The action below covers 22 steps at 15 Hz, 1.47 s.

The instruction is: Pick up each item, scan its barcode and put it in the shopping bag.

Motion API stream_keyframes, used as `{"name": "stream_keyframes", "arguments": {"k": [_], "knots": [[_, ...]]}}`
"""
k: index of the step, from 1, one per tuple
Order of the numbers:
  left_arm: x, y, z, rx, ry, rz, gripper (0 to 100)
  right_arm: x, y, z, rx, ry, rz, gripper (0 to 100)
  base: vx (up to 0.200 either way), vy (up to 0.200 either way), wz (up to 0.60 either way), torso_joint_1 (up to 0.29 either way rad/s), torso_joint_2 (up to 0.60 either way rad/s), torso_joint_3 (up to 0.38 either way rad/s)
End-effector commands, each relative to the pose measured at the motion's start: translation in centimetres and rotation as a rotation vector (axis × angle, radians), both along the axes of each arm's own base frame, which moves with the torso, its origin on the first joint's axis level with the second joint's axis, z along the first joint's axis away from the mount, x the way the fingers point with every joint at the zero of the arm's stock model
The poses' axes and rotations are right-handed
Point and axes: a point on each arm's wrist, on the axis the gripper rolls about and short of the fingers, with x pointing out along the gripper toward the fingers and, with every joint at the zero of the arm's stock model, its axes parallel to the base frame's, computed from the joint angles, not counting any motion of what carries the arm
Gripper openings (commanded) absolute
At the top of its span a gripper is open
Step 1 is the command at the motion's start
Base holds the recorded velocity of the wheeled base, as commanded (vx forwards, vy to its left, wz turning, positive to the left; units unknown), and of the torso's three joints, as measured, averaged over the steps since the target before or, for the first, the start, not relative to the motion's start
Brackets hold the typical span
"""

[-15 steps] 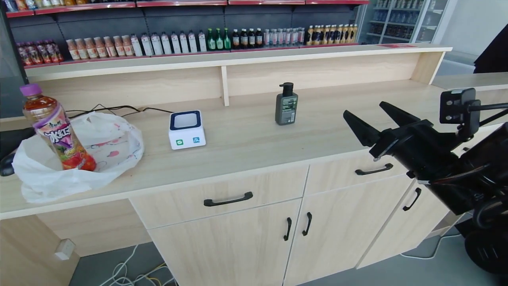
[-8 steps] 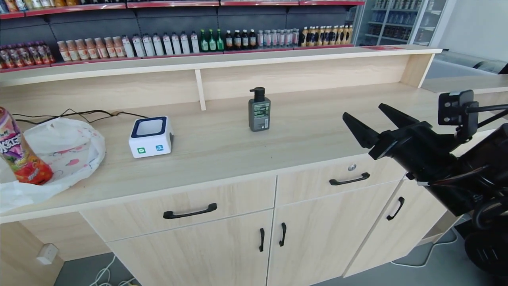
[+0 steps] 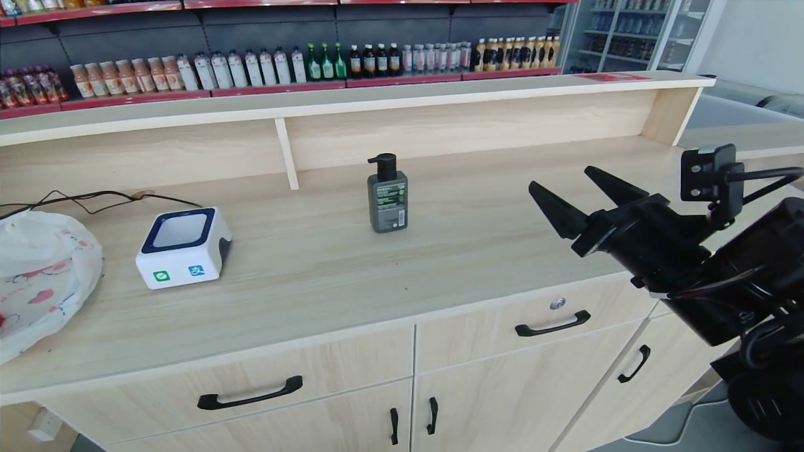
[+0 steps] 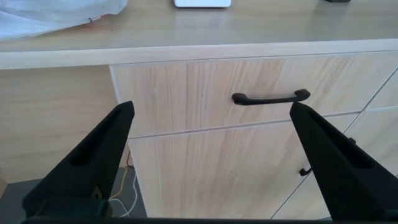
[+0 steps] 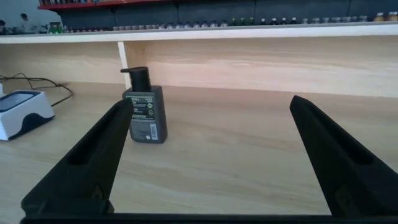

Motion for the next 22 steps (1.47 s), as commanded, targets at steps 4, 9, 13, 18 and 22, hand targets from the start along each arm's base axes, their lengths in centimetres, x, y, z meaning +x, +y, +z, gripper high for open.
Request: {"name": "stream_keyframes", "arguments": {"k": [4, 9, 13, 18, 22], "knots": [[0.0, 0.0, 0.0, 0.000, 0.000, 0.000, 100, 0.2, 0.8, -0.2, -0.002, 0.000, 0.024, 100, 0.000, 0.000, 0.60, -0.005, 0.00, 0.004], [0.0, 0.0, 0.0, 0.000, 0.000, 0.000, 100, 1.0, 0.1, -0.7, -0.008, 0.014, -0.008, 100, 0.000, 0.000, 0.24, 0.005, 0.00, 0.000], [0.0, 0.0, 0.0, 0.000, -0.001, 0.000, 100, 2.1, -0.7, -2.1, -0.026, 0.063, -0.048, 100, 0.050, 0.000, 0.00, 0.001, 0.00, 0.002], [0.0, 0.0, 0.0, 0.000, 0.000, 0.000, 100, 2.4, -1.4, -3.3, -0.056, 0.099, -0.079, 100, 0.080, 0.000, 0.00, -0.007, 0.00, 0.003], [0.0, 0.0, 0.0, 0.000, 0.000, 0.000, 100, 3.1, -1.4, -4.0, -0.062, 0.118, -0.088, 100, 0.000, 0.000, 0.00, 0.000, 0.00, 0.000]]}}
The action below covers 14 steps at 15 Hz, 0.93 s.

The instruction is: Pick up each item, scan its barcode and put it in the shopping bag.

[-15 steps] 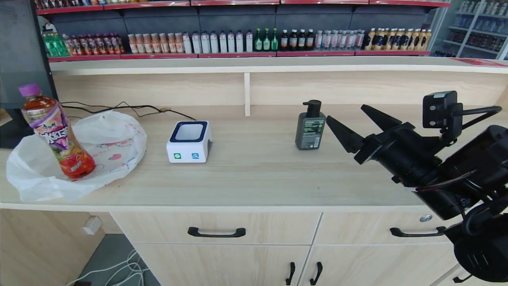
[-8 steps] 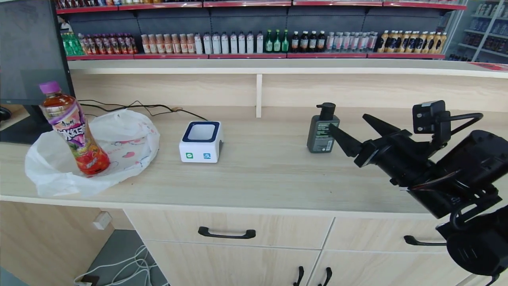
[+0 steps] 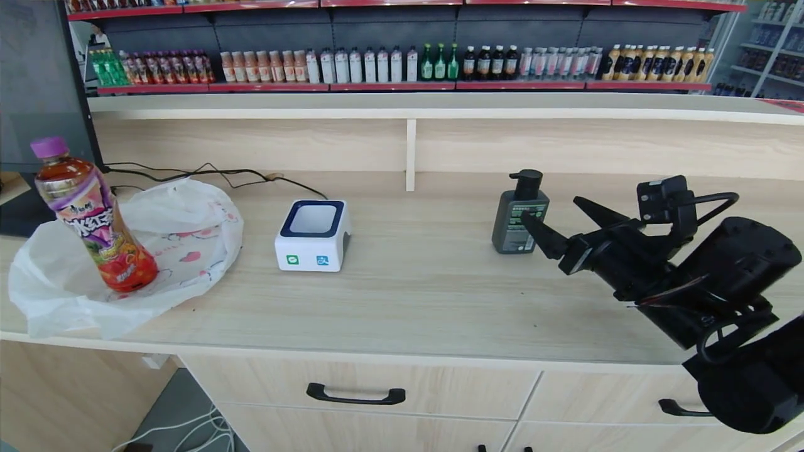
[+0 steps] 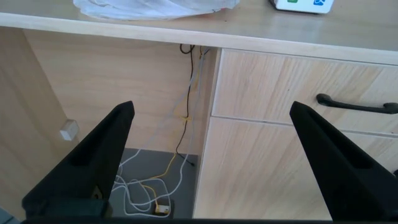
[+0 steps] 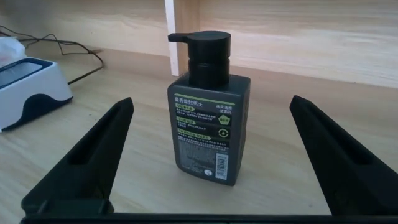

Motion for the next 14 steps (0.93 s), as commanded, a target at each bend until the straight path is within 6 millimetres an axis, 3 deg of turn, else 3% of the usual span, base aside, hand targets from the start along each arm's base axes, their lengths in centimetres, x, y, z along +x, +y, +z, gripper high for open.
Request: {"name": "stream_keyframes", "arguments": {"k": [1, 5, 14], "knots": [[0.0, 0.0, 0.0, 0.000, -0.001, 0.000, 100, 0.7, -0.7, -0.7, -0.007, 0.021, -0.028, 100, 0.000, 0.000, 0.00, 0.000, 0.00, 0.000], [0.0, 0.0, 0.0, 0.000, -0.001, 0.000, 100, 1.3, -2.5, -1.0, -0.008, 0.028, -0.091, 100, 0.000, 0.000, 0.00, 0.000, 0.00, 0.000], [0.0, 0.0, 0.0, 0.001, -0.001, 0.000, 100, 3.8, -3.2, -1.5, -0.001, 0.014, -0.127, 100, 0.000, 0.000, 0.00, 0.000, 0.00, 0.000]]}}
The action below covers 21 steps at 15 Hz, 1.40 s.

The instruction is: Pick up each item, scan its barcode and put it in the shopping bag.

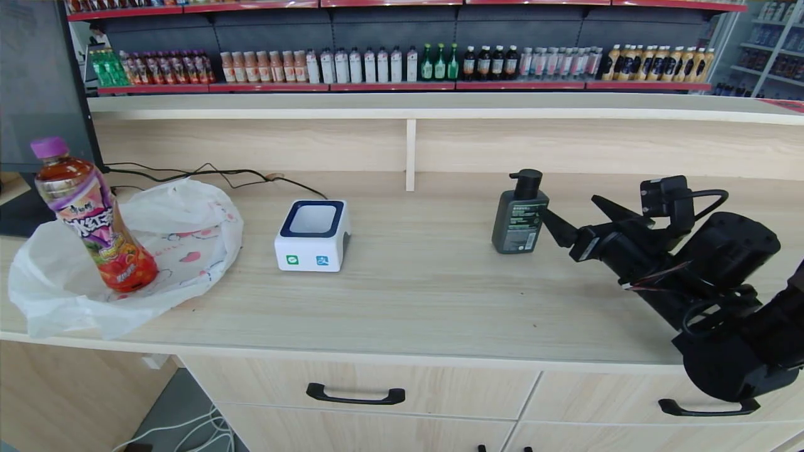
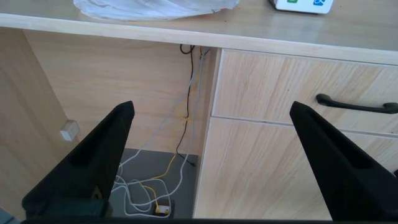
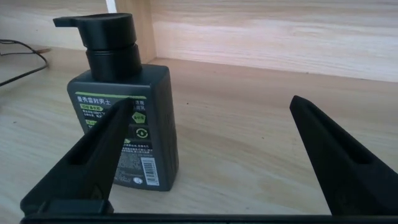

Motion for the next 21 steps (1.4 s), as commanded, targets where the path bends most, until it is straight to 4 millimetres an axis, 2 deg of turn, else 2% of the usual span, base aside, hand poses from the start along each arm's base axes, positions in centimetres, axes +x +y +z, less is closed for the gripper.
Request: {"name": "stream_keyframes", "arguments": {"k": [1, 5, 14, 18, 21], "knots": [[0.0, 0.0, 0.0, 0.000, 0.000, 0.000, 100, 0.3, -0.4, -0.3, -0.001, 0.007, -0.012, 100, 0.000, 0.000, 0.00, 0.000, 0.00, 0.000], [0.0, 0.0, 0.0, 0.000, 0.000, 0.000, 100, 0.7, -0.9, -0.5, 0.001, 0.012, -0.030, 100, 0.000, 0.000, 0.00, 0.000, 0.00, 0.000], [0.0, 0.0, 0.0, 0.001, -0.002, 0.000, 100, 1.7, -0.8, -0.8, 0.002, 0.005, -0.032, 100, 0.000, 0.000, 0.00, 0.000, 0.00, 0.000], [0.0, 0.0, 0.0, 0.001, -0.002, 0.000, 100, 1.1, -0.6, -0.3, 0.002, -0.005, -0.020, 100, 0.000, 0.000, 0.00, 0.000, 0.00, 0.000], [0.0, 0.0, 0.0, 0.003, -0.002, 0.000, 100, -1.9, 1.8, 0.6, 0.000, -0.002, 0.067, 100, 0.000, 0.000, 0.00, 0.000, 0.00, 0.000]]}}
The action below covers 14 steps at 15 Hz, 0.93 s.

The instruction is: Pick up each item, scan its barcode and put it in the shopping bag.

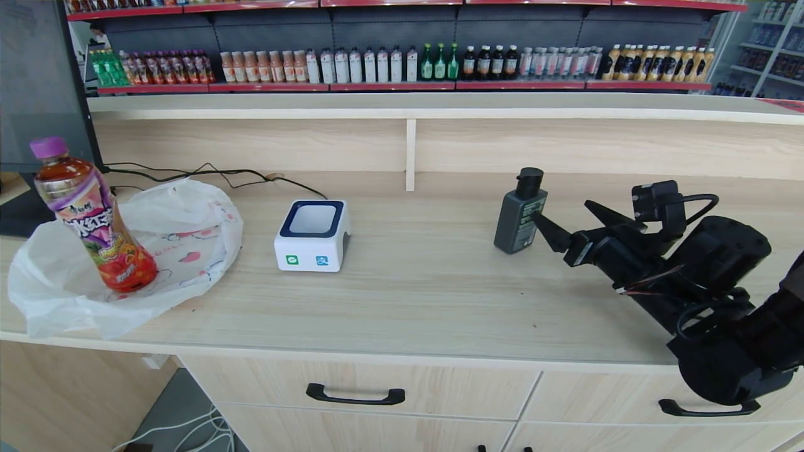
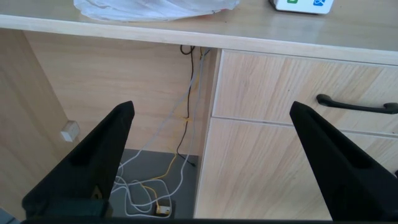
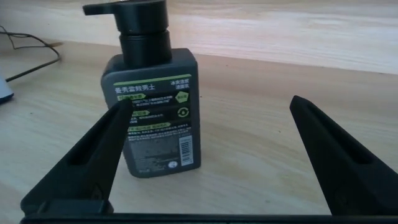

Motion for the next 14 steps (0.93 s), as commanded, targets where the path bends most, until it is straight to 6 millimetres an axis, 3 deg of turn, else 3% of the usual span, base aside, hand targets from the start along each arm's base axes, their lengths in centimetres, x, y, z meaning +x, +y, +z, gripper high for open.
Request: {"name": "stream_keyframes", "arguments": {"k": [1, 4, 10, 14], "knots": [[0.0, 0.0, 0.0, 0.002, 0.000, 0.000, 100, -2.0, 1.5, 1.3, 0.007, -0.029, 0.060, 100, 0.000, 0.000, 0.00, 0.000, 0.00, 0.000], [0.0, 0.0, 0.0, 0.002, 0.000, 0.000, 100, -2.6, 4.4, 0.9, 0.013, -0.014, 0.157, 100, 0.000, 0.000, 0.00, 0.000, 0.00, 0.000], [0.0, 0.0, 0.0, 0.000, 0.000, 0.000, 100, -2.1, 7.2, -0.3, 0.000, 0.007, 0.228, 100, 0.000, 0.000, 0.00, 0.000, 0.00, 0.000], [0.0, 0.0, 0.0, 0.000, 0.000, 0.000, 100, -1.1, 7.3, -0.4, 0.006, -0.006, 0.219, 100, 0.000, 0.000, 0.00, 0.000, 0.00, 0.000]]}}
